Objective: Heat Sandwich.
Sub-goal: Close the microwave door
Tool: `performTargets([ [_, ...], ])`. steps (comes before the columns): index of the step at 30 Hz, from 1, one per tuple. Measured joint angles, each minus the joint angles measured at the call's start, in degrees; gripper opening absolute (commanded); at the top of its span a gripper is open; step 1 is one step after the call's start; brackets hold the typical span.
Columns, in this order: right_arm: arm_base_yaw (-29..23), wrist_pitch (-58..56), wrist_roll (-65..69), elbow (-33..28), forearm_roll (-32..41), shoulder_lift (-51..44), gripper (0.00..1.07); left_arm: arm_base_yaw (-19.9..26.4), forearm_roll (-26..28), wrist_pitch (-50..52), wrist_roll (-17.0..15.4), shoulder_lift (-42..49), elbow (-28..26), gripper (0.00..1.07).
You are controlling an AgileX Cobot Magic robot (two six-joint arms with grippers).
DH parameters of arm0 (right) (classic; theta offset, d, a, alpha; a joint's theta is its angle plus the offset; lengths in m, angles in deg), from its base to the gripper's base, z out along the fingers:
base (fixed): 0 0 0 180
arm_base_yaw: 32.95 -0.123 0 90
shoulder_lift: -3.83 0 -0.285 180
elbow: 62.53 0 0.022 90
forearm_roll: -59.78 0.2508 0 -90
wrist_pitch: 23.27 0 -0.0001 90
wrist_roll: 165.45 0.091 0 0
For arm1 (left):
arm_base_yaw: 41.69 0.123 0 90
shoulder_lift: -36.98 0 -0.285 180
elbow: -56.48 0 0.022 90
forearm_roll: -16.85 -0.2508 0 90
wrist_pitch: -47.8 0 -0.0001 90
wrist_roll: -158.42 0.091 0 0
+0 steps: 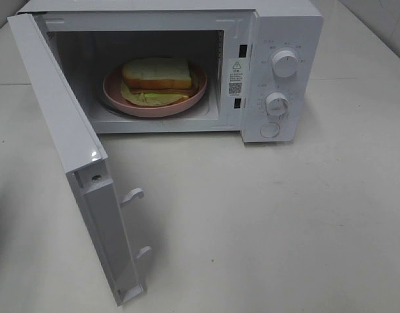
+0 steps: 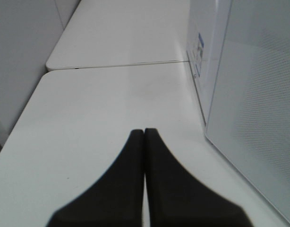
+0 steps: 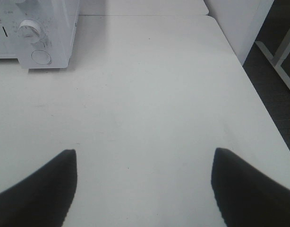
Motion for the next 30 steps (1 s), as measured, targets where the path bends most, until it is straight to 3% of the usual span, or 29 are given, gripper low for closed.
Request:
performTargets([
  [1, 0.0, 0.0, 0.0, 0.0, 0.0, 0.0, 0.75, 0.0, -4.13, 1.83, -3.21, -1.32, 0.0, 0.0],
  [2, 0.0, 0.0, 0.0, 0.0, 0.0, 0.0, 0.75, 0.0, -4.13, 1.83, -3.21, -1.32, 0.0, 0.0],
  [5, 0.0, 0.0, 0.0, 0.0, 0.0, 0.0, 0.75, 0.0, -12.15, 7.05, -8.59, -4.76, 0.0, 0.0],
  [12, 0.0, 0.0, 0.0, 0.0, 0.0, 0.0, 0.75, -2.12, -15.18, 12.32, -10.43, -9.4, 0.0, 0.0],
  [17, 0.0, 0.0, 0.0, 0.0, 0.0, 0.0, 0.75, -7.39, -13.18, 13.06, -8.37, -12.32, -0.8, 0.0],
  [24, 0.0, 0.0, 0.0, 0.0, 0.0, 0.0, 0.75, -15.64, -3.21, 14.95, -1.83, -16.9, -1.32, 0.0],
  [30, 0.0, 0.0, 0.0, 0.0, 0.0, 0.0, 0.75, -20.91, 2.23, 18.28, 1.26, -20.74, -1.32, 0.0],
])
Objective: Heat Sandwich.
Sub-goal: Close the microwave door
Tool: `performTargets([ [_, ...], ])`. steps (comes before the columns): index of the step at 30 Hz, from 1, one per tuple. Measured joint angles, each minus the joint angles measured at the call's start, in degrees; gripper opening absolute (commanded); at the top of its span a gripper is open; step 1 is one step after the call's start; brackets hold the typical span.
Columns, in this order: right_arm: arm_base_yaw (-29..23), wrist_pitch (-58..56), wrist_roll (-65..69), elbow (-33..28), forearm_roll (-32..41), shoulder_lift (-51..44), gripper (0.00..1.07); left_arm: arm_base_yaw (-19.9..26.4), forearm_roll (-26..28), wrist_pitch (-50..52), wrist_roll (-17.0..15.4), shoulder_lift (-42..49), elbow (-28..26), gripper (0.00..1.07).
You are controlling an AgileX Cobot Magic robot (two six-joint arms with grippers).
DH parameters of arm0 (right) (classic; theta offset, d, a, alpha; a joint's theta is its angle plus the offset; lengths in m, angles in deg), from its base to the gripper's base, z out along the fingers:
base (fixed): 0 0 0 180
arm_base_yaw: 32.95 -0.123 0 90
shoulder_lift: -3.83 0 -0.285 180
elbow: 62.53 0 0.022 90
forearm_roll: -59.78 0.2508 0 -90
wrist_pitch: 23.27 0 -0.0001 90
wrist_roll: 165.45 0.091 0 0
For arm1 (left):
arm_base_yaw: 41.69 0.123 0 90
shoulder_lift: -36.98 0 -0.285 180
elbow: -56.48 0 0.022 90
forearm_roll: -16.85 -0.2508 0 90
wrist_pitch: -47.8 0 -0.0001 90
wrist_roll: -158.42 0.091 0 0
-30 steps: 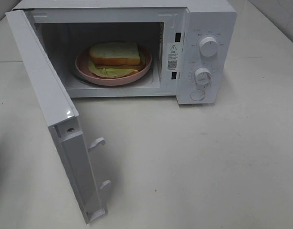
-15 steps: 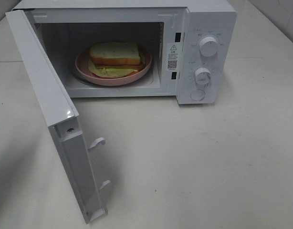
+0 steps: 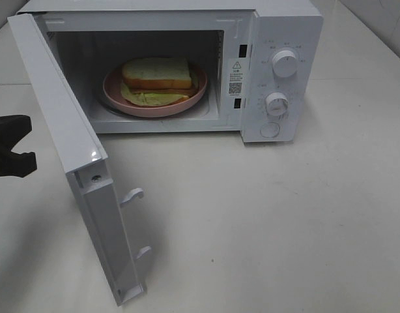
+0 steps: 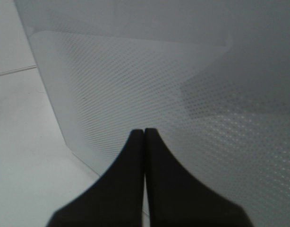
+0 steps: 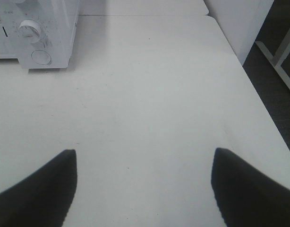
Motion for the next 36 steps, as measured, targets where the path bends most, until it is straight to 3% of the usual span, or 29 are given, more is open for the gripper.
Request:
performTargets([
  [9, 0.0, 0.0, 0.0, 0.0, 0.0, 0.0, 0.75, -6.99, 8.54, 1.66, 3.9, -4.18, -0.69, 0.0],
  [19, 0.0, 0.0, 0.0, 0.0, 0.0, 0.0, 0.75, -13.46, 11.92, 2.23, 4.87, -7.73, -5.73, 0.0],
  [36, 0.0, 0.0, 0.0, 0.0, 0.0, 0.0, 0.75, -24.64, 24.35, -2.69, 11.29, -16.33, -21.43, 0.0],
])
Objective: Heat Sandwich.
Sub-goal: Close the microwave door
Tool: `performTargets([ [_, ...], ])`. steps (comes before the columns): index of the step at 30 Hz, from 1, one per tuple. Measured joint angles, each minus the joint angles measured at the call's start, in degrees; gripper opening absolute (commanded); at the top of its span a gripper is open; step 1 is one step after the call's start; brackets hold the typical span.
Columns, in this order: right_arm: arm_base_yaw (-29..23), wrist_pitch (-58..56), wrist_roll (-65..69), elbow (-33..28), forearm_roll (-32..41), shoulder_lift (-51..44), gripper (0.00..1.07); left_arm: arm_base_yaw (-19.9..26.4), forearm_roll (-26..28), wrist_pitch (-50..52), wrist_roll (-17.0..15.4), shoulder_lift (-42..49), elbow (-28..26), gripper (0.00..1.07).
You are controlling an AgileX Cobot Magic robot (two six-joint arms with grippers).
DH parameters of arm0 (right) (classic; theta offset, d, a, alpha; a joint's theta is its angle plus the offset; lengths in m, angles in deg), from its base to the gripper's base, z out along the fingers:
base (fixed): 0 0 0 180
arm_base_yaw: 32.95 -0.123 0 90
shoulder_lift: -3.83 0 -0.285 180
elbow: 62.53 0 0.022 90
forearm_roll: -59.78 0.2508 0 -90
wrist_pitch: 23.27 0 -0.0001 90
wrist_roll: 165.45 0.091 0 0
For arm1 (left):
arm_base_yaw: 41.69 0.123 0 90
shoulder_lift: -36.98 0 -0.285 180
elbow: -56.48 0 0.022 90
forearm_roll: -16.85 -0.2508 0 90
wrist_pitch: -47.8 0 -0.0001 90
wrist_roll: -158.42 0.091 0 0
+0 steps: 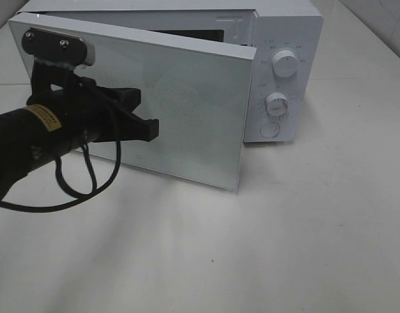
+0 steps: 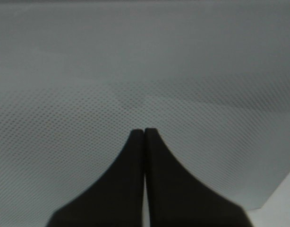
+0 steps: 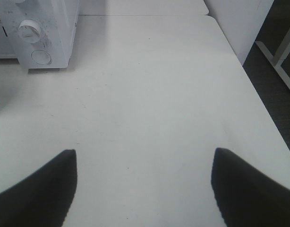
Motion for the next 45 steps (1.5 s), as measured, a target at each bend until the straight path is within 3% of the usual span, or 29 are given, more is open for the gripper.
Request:
performTargets([
  [9, 0.0, 0.0, 0.0, 0.0, 0.0, 0.0, 0.75, -2.86, 1.15, -2.69, 1.09, -5.04, -7.91, 0.0],
  [28, 0.0, 0.0, 0.0, 0.0, 0.0, 0.0, 0.75, -3.5, 1.55, -8.19, 1.09, -13.35, -22.57, 0.0],
  [45, 0.0, 0.0, 0.0, 0.0, 0.0, 0.0, 0.75, -3.95, 0.06, -13.18, 2.64, -18.16, -31.17, 0.0],
])
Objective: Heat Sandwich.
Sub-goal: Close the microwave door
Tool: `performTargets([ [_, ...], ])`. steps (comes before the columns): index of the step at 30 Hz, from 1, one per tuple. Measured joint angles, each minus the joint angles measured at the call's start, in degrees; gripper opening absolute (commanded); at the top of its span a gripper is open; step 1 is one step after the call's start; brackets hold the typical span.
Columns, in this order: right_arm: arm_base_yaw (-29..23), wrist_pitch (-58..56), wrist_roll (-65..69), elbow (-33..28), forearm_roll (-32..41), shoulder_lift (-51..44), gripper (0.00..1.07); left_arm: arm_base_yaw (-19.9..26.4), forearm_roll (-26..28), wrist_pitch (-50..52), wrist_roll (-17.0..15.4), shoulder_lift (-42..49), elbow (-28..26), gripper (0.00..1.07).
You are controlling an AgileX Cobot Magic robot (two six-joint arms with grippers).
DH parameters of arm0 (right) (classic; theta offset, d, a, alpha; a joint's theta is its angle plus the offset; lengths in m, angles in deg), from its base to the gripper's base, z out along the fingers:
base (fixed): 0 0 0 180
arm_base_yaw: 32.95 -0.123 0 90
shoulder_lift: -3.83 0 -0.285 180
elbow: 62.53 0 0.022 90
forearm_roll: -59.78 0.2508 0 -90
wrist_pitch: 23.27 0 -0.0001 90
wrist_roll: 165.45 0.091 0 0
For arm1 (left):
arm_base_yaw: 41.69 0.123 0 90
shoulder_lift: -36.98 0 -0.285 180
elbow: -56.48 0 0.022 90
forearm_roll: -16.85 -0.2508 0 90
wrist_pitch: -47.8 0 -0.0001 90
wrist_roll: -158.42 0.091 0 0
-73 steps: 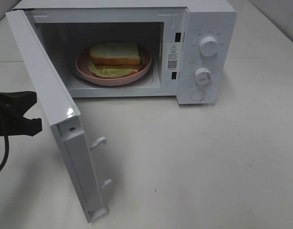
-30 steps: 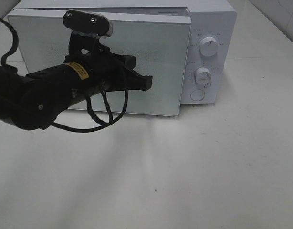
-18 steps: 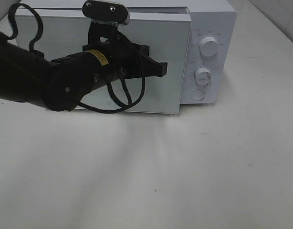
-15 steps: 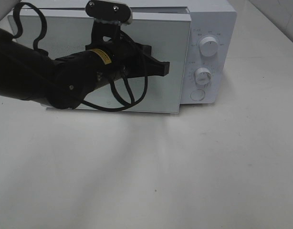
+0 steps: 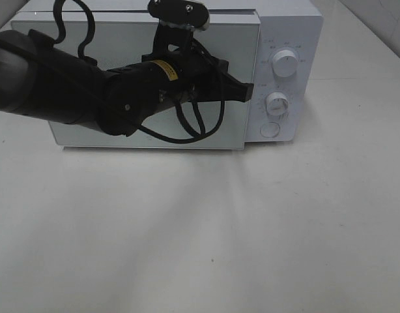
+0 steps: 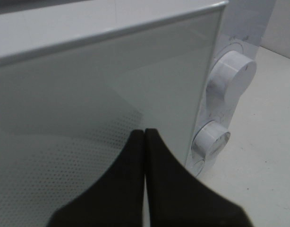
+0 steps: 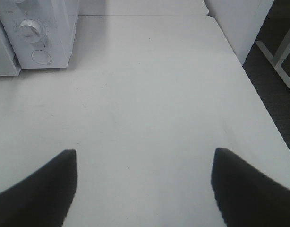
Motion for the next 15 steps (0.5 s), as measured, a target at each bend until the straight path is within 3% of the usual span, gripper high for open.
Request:
performTargets([
  [15, 0.0, 0.0, 0.0, 0.0, 0.0, 0.0, 0.75, 1.78, -2.12, -5.61, 0.4, -3.21, -6.3, 0.0],
])
